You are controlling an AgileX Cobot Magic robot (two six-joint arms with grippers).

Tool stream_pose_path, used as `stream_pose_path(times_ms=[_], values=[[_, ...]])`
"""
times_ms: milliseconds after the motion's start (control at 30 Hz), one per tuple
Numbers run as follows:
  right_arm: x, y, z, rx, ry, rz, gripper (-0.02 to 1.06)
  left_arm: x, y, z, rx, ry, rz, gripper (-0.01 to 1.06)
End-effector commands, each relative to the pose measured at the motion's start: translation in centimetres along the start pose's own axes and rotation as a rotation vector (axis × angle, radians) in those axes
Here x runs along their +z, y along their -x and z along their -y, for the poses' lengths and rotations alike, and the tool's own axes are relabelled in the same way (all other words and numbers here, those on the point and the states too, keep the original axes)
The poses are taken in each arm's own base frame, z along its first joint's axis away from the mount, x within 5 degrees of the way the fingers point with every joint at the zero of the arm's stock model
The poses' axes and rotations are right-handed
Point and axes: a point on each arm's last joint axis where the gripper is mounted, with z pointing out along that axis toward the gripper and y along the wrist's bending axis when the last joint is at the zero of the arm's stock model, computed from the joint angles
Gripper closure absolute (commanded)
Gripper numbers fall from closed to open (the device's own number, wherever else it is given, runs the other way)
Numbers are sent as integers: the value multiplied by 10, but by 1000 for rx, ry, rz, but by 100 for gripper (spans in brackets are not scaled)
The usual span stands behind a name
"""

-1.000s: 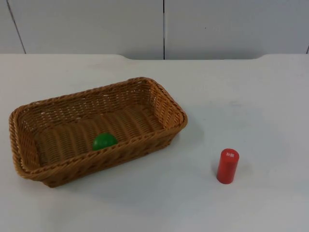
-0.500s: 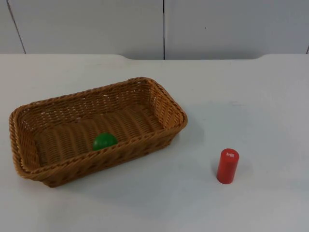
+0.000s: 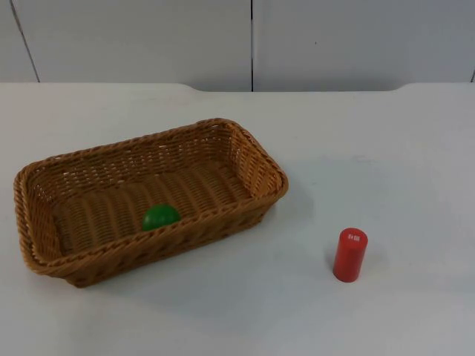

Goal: Pick up the basket with the left hand and place the object to the left of the red cylinder into the basket with the right hand.

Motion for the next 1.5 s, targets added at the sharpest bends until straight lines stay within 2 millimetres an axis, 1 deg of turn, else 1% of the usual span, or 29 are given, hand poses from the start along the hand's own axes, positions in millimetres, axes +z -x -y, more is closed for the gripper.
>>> stream_pose_path(times_ms=[0,467,600,733,767,900,933,1067,1100,1200,1333,1467], values=[[0,1,-1,-12,7,14,-1,1,-2,0,8,0,-3,0],[0,1,-1,15,7,14,-1,1,-2,0,8,0,-3,0],[0,1,-1,29,-19,14,-1,1,-2,0,8,0,-3,0],[-1,0,-2,87,-130,13,-1,1,-2,0,8,0,-3,0],[-1,0,-2,87,-130,13,-1,1,-2,0,8,0,-3,0],[-2,0,-3,161,-272,11,-1,1,-2,0,8,0,-3,0],[-2,0,-3,161,-272,11,-1,1,-2,0,8,0,-3,0],[-3,-1,-5,240,-424,9,-1,1,-2,0,8,0,-3,0],[-3,-1,-5,240,-424,9,-1,1,-2,0,8,0,-3,0],[-3,-1,-6,283,-507,7,-1,1,-2,0,8,0,-3,0],[-3,-1,-7,318,-575,6,-1,1,-2,0,8,0,-3,0],[-3,-1,-7,334,-606,6,-1,1,-2,0,8,0,-3,0]])
